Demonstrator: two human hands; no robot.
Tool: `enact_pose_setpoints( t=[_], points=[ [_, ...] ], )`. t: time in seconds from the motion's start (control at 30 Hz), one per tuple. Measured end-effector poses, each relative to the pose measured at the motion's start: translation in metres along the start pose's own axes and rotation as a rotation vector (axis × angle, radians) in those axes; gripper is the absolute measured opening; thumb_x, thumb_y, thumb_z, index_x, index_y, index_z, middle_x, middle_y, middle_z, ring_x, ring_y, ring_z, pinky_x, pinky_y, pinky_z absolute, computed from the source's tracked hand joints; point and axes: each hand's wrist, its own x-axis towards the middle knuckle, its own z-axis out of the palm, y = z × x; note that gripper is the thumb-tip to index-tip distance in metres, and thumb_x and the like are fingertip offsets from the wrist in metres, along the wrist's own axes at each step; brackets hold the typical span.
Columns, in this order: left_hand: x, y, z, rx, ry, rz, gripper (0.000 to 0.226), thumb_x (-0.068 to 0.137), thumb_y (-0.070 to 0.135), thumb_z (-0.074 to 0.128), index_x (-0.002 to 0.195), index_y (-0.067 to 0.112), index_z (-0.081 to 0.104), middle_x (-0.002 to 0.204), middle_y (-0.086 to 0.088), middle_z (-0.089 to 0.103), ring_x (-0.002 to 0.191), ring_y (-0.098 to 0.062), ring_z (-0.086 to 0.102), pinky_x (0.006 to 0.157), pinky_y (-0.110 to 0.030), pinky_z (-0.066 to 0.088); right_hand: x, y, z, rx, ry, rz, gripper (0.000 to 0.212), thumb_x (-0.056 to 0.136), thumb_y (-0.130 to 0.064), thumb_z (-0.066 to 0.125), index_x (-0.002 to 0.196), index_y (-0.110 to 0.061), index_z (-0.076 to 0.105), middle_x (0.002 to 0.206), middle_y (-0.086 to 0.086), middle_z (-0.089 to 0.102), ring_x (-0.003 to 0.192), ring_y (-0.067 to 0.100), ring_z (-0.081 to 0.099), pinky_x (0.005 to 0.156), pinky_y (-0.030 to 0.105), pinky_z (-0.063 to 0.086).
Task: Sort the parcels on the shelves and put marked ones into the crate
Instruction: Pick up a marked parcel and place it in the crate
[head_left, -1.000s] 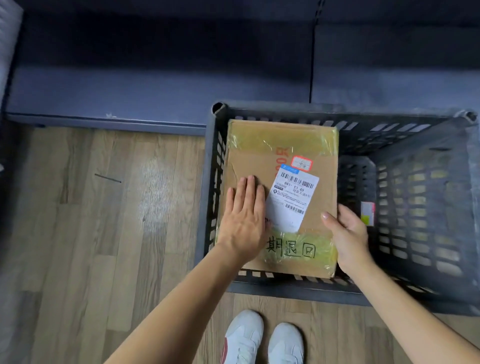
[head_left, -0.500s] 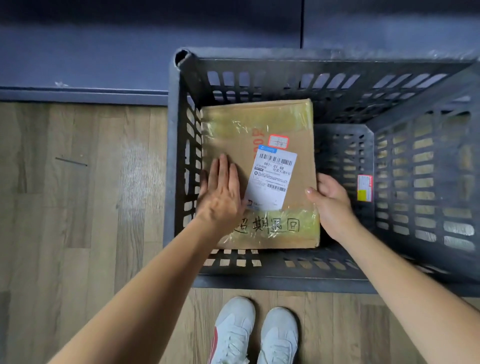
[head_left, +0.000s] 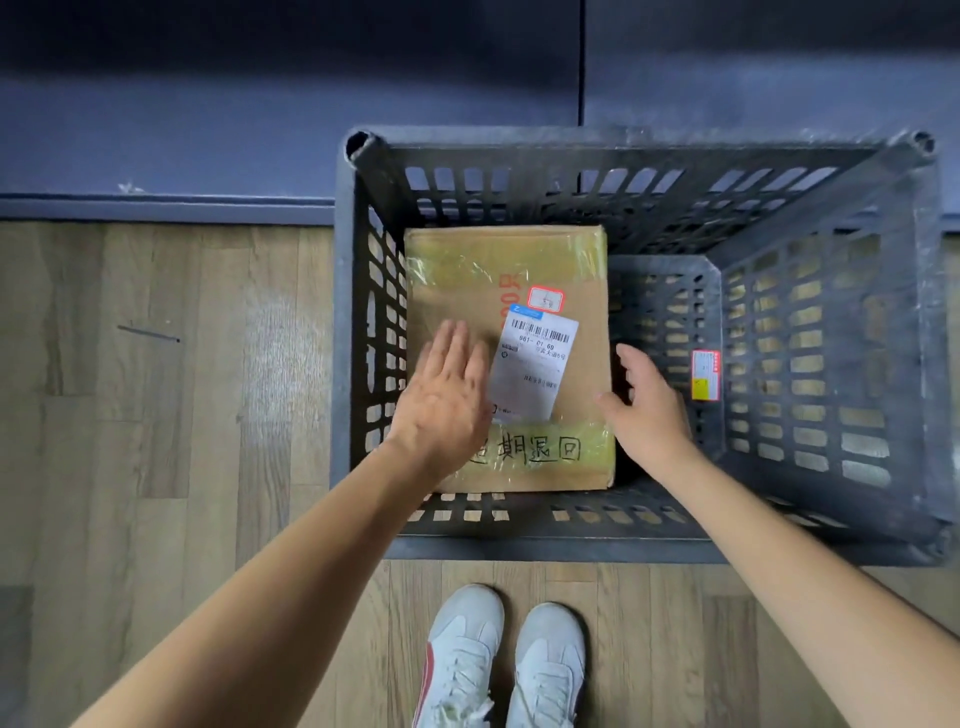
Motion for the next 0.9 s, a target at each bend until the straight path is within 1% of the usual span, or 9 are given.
enact_pose_setpoints(
  t=[0.1,0.23,0.3,0.37,0.47,0.57,0.73,0.8,0.9],
  points=[
    [-0.012,0.005,-0.035,0.020,0.063,0.085,0.057,0.098,0.023,0.023,0.147,0.005,0.001,0.157,-0.015,-0.001,0.144,-0.026,-0.008,0.118,-0.037,-0.007,-0.019,-0.021,-0.026,-0.180,-0.058,-0.077,0.060,0.090,-0.014,0.054,0.143,-0.018,0.026,0.145,0.009,0.040,0.130,0.028,0.039,0.104,0.034,0.031],
    [-0.042,0.013,-0.087,-0.003,0.193,0.148,0.056,0.098,0.022,0.026,0.146,0.006,0.003,0.156,-0.015,0.009,0.144,-0.026,0.002,0.104,-0.024,-0.022,-0.048,-0.068,-0.066,-0.276,-0.072,-0.199,0.062,0.090,-0.012,0.054,0.144,-0.015,0.024,0.146,0.012,0.036,0.133,0.027,0.034,0.110,0.036,0.027],
    [-0.061,0.015,-0.115,-0.098,0.260,0.145,0.054,0.096,0.017,0.030,0.146,0.005,0.013,0.154,-0.015,0.019,0.143,-0.025,0.012,0.111,-0.023,-0.011,-0.069,-0.092,-0.086,-0.314,-0.035,-0.267,0.064,0.089,-0.014,0.054,0.145,-0.015,0.022,0.147,0.011,0.033,0.135,0.024,0.031,0.110,0.033,0.024],
    [-0.082,0.017,-0.145,-0.198,0.331,0.136,0.052,0.093,0.010,0.039,0.142,0.001,0.027,0.149,-0.018,0.031,0.139,-0.028,0.023,0.115,-0.028,0.007,-0.092,-0.114,-0.105,-0.340,-0.017,-0.340,0.063,0.089,-0.015,0.054,0.145,-0.014,0.023,0.148,0.009,0.032,0.136,0.022,0.030,0.109,0.030,0.022],
    [-0.119,0.020,-0.188,-0.306,0.478,0.135,0.048,0.082,0.001,0.052,0.130,-0.007,0.044,0.131,-0.023,0.051,0.125,-0.036,0.044,0.105,-0.037,0.035,-0.127,-0.147,-0.129,-0.372,0.010,-0.438,0.063,0.089,-0.018,0.054,0.144,-0.015,0.024,0.148,0.005,0.031,0.135,0.019,0.030,0.109,0.027,0.022],
    [-0.161,0.021,-0.222,-0.406,0.550,0.056,0.052,0.086,0.009,0.052,0.136,0.002,0.039,0.135,-0.012,0.049,0.127,-0.028,0.040,0.100,-0.035,0.038,-0.167,-0.183,-0.149,-0.357,0.063,-0.515,0.065,0.087,-0.019,0.055,0.144,-0.015,0.023,0.146,0.004,0.031,0.134,0.018,0.030,0.108,0.026,0.022],
    [-0.225,0.012,-0.279,-0.380,0.695,0.072,0.052,0.087,0.016,0.055,0.137,0.007,0.040,0.136,-0.007,0.049,0.127,-0.023,0.041,0.102,-0.028,0.033,-0.230,-0.244,-0.178,-0.370,0.166,-0.708,0.058,0.085,-0.018,0.058,0.138,-0.011,0.035,0.140,0.002,0.038,0.130,0.015,0.034,0.096,0.006,0.013],
    [-0.256,0.010,-0.309,-0.387,0.752,0.057,0.054,0.088,0.019,0.055,0.138,0.008,0.039,0.136,-0.006,0.049,0.128,-0.021,0.041,0.101,-0.027,0.032,-0.261,-0.269,-0.194,-0.385,0.178,-0.767,0.058,0.085,-0.021,0.059,0.138,-0.013,0.036,0.143,0.000,0.036,0.133,0.013,0.031,0.098,0.006,0.011],
    [-0.305,0.007,-0.359,-0.352,0.836,0.057,0.057,0.088,0.022,0.056,0.140,0.010,0.035,0.140,-0.005,0.045,0.131,-0.018,0.038,0.102,-0.023,0.029,-0.312,-0.308,-0.223,-0.444,0.196,-0.855,0.062,0.087,-0.030,0.057,0.141,-0.018,0.030,0.148,-0.005,0.030,0.137,0.009,0.024,0.107,0.017,0.016]
  ],
)
